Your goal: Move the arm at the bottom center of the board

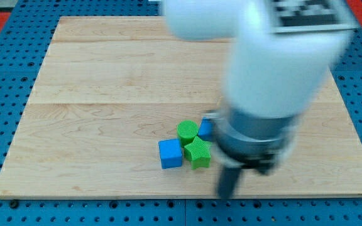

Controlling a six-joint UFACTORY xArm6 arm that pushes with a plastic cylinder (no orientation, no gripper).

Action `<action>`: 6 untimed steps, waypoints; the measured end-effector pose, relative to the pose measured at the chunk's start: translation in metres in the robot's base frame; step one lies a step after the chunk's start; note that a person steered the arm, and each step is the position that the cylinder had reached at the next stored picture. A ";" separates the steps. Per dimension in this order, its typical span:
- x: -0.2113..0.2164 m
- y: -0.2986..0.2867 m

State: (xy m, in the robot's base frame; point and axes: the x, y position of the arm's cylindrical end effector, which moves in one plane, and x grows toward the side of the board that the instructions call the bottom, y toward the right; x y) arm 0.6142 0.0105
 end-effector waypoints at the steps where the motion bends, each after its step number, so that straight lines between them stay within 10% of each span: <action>1: -0.057 -0.045; 4: -0.104 0.004; 6: -0.008 -0.020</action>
